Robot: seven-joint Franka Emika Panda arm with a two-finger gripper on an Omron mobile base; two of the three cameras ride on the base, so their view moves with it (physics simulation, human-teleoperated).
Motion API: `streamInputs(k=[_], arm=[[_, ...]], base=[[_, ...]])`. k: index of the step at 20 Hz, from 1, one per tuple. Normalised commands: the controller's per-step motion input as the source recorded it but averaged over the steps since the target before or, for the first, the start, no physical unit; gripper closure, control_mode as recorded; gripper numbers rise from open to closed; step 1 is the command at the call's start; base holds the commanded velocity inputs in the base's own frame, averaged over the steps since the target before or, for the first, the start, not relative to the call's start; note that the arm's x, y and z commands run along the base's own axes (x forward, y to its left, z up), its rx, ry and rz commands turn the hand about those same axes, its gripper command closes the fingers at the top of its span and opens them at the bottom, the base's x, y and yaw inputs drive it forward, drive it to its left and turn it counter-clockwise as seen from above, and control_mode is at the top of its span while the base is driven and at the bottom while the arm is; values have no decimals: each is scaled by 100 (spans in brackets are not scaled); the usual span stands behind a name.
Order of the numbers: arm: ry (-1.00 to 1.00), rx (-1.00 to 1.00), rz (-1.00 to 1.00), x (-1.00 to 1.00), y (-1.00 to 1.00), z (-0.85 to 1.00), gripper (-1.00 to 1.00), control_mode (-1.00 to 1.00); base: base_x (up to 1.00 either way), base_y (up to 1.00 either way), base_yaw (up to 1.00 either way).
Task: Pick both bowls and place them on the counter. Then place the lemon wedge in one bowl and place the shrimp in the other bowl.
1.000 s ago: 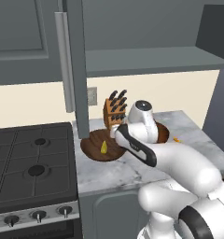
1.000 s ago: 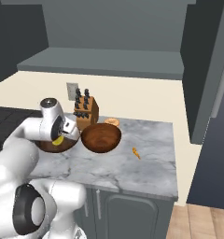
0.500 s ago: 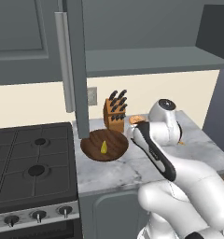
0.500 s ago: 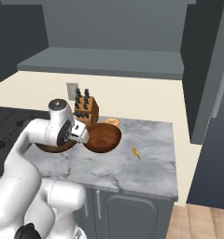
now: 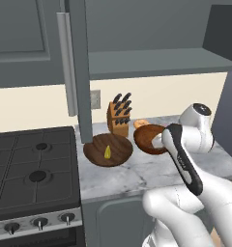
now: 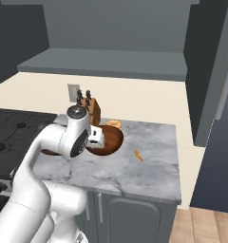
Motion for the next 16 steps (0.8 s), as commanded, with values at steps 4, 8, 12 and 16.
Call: streamInputs(k=[4,8,12,16], arm=[[2,-8,15,-6,-55,9,-100,-100],[10,-5,10,1,-55,3,-100,-100],[10,-5,6,12,-50,-1,-100,-100],[2,-3,1,26,-39,-7,-100,-100]], base=[[0,0,0],[0,0,0],[0,0,0],[0,0,0]])
